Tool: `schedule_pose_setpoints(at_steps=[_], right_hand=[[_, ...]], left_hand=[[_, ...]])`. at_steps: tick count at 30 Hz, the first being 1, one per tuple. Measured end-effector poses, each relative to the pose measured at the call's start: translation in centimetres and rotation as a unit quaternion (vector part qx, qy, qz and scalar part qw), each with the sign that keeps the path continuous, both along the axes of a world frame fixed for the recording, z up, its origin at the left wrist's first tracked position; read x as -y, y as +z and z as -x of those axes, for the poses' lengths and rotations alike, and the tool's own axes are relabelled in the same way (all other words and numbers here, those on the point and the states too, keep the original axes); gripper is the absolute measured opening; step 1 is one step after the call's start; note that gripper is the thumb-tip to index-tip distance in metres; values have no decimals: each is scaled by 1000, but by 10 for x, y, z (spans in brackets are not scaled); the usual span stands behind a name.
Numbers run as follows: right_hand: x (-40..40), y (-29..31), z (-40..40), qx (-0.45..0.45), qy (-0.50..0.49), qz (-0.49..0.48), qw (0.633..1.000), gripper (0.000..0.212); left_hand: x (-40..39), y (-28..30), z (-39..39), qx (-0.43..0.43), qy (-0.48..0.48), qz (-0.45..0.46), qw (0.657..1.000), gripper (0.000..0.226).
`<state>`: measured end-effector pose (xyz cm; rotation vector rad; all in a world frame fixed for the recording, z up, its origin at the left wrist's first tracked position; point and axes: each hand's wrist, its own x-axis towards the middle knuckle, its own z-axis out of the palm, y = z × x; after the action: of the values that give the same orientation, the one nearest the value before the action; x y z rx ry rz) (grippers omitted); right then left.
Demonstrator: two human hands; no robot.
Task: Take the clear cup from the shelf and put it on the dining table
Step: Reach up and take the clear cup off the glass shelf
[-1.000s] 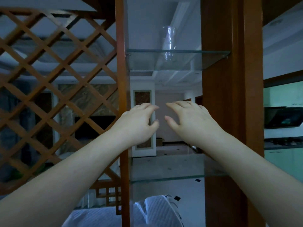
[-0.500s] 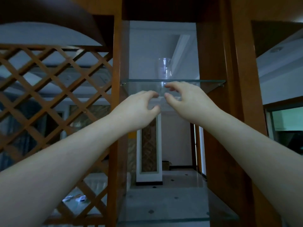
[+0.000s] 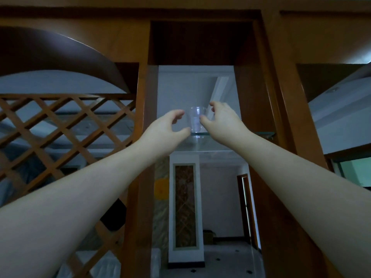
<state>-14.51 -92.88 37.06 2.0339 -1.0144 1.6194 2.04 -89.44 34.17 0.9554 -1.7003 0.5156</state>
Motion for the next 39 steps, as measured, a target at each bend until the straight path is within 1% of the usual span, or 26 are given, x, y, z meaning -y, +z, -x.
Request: schedule_pose_setpoints(at_steps=[4, 6, 10, 13, 16, 18, 22, 25, 28, 31, 33, 35, 36, 37, 39], right_hand=[[9, 22, -7, 73, 69, -85, 991, 71], [12, 29, -9, 93, 80, -125, 984, 77], [21, 37, -16, 94, 82, -210, 970, 83], [24, 42, -20, 88, 86, -243, 962, 86], [25, 46, -25, 77, 97, -275, 953, 94], [28, 47, -30, 90, 117, -281, 948, 95], [41, 49, -35, 131, 146, -250, 948, 85], [43, 51, -30, 145, 195, -234, 941, 81], [36, 51, -23, 169, 257, -219, 926, 82], [20, 48, -19, 171, 303, -210, 914, 78], [9, 46, -15, 180, 341, -201, 900, 77], [-1, 40, -11, 177, 365, -190, 894, 83], [-5, 36, -9, 169, 370, -183, 895, 86], [-9, 30, -8, 159, 374, -177, 896, 89], [-18, 18, -6, 136, 383, -173, 897, 92]], left_hand=[[6, 18, -4, -20, -5, -26, 999, 63], [8, 25, -7, -29, -8, -55, 998, 66], [14, 28, -10, -25, 0, -108, 994, 70], [18, 26, -10, -14, 2, -111, 994, 68], [19, 24, -11, -23, -6, -107, 994, 66], [18, 23, -13, -20, -3, -107, 994, 66], [16, 19, -11, -35, -6, -98, 995, 67], [17, 20, -7, -67, -32, -100, 992, 70], [15, 22, -5, -100, -57, -123, 986, 74], [10, 25, -4, -158, -68, -111, 979, 68], [7, 24, -4, -202, -111, -110, 967, 64], [4, 18, -2, -229, -196, -121, 946, 61], [2, 14, 0, -244, -255, -129, 927, 59], [-1, 8, 3, -265, -314, -139, 901, 57], [-7, -5, 9, -302, -400, -162, 850, 50]])
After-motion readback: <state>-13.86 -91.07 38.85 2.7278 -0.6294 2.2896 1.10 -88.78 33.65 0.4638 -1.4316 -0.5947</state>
